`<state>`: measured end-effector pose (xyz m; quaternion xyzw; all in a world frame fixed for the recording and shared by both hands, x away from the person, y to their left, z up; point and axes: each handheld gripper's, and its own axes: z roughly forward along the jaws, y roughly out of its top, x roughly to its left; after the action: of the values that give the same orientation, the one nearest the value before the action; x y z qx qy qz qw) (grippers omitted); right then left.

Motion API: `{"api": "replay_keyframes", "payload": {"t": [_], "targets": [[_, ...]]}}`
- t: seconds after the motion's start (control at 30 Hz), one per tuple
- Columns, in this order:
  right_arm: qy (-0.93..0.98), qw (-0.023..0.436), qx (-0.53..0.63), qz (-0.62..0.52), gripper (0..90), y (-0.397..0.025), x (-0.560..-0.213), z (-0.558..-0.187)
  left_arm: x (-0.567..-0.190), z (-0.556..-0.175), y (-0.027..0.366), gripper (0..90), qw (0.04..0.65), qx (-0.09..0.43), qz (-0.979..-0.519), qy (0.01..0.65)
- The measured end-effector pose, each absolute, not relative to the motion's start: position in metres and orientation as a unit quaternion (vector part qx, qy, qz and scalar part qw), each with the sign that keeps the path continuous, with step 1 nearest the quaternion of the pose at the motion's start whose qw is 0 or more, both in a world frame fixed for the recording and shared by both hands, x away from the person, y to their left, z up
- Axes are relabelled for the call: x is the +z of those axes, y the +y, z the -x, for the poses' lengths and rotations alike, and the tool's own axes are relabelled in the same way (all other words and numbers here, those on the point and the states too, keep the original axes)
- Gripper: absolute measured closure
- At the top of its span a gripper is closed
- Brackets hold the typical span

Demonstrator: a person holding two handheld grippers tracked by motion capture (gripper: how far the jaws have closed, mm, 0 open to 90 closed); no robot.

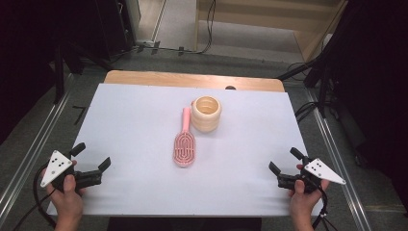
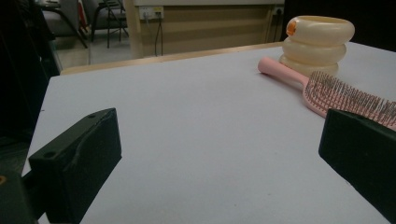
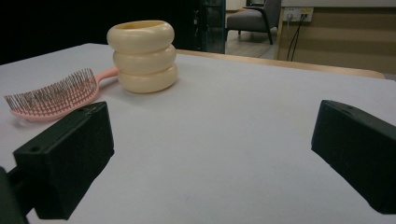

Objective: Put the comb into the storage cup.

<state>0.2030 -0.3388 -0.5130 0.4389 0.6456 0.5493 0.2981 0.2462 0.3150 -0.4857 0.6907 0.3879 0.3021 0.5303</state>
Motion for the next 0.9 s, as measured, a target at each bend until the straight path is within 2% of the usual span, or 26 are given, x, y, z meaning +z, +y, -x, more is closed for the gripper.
{"api": "replay_keyframes", "payload": {"t": [0.2, 0.23, 0.27, 0.33, 0.37, 0.47, 0.63, 0.67, 0.73, 0.9], "targets": [[0.646, 0.296, 0.55, -0.439, 0.0, -0.339, -0.513, -0.202, -0.469, -0.246, 0.302, 0.7, 0.538, 0.303, -0.688, 0.381], [0.646, 0.297, 0.55, -0.439, 0.0, -0.339, -0.513, -0.202, -0.467, -0.246, 0.299, 7.5, 0.537, 0.304, -0.688, 0.382], [0.646, 0.297, 0.55, -0.439, 0.0, -0.339, -0.513, -0.202, -0.464, -0.246, 0.296, 7.5, 0.538, 0.304, -0.685, 0.385], [0.648, 0.297, 0.549, -0.436, 0.0, -0.338, -0.513, -0.202, -0.458, -0.248, 0.29, 26.3, 0.542, 0.287, -0.686, 0.391], [0.648, 0.297, 0.549, -0.436, 0.0, -0.338, -0.513, -0.202, -0.455, -0.25, 0.287, 26.3, 0.544, 0.274, -0.688, 0.394], [0.65, 0.298, 0.547, -0.436, 0.0, -0.337, -0.513, -0.202, -0.45, -0.256, 0.277, 50.0, 0.551, 0.254, -0.699, 0.378], [0.651, 0.295, 0.548, -0.434, 0.0, -0.337, -0.513, -0.203, -0.442, -0.274, 0.259, 76.9, 0.543, 0.225, -0.722, 0.364], [0.651, 0.295, 0.548, -0.435, 0.0, -0.337, -0.513, -0.203, -0.439, -0.282, 0.252, 85.2, 0.54, 0.216, -0.73, 0.359], [0.651, 0.294, 0.548, -0.435, 0.0, -0.337, -0.513, -0.203, -0.436, -0.29, 0.244, 89.6, 0.534, 0.209, -0.741, 0.35], [0.652, 0.293, 0.548, -0.434, 0.0, -0.337, -0.513, -0.204, -0.433, -0.306, 0.228, 90.0, 0.528, 0.188, -0.759, 0.331]]}}
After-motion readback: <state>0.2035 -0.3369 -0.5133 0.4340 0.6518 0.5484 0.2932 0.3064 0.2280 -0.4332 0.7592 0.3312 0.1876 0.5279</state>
